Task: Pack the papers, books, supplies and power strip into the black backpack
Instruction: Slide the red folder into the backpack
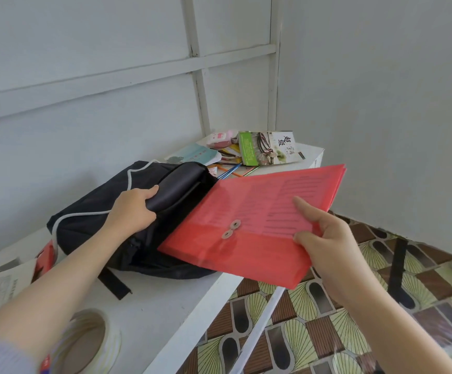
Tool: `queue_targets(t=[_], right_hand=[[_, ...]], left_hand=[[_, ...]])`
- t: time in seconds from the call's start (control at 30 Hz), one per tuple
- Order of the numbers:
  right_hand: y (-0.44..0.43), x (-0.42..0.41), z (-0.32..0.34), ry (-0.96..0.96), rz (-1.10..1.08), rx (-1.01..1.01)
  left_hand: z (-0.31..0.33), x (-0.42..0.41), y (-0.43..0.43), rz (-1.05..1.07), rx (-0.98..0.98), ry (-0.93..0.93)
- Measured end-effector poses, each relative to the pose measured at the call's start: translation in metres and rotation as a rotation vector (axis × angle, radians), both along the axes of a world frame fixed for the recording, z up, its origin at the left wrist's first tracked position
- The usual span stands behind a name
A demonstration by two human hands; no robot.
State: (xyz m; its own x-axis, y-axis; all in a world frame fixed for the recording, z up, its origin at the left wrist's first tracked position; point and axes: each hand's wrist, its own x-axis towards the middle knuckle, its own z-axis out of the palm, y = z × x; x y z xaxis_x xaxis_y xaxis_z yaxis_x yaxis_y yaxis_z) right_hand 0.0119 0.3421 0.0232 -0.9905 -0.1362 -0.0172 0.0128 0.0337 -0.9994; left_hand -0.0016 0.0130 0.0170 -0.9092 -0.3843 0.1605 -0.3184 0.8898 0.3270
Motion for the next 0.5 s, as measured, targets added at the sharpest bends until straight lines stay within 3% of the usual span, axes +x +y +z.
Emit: queue_targets(t=[0.17,0.5], right_hand=[[-0.007,-0.006,-0.007,-0.087,0.080,0.016],[-0.061,-0.019,-0.019,-0.162,0.170,0.117]], left_hand=[[0.009,0.008,-0.001,0.012,0.082,0.000],[0.017,0.021,0.006,-0.035,0.064,0.021]])
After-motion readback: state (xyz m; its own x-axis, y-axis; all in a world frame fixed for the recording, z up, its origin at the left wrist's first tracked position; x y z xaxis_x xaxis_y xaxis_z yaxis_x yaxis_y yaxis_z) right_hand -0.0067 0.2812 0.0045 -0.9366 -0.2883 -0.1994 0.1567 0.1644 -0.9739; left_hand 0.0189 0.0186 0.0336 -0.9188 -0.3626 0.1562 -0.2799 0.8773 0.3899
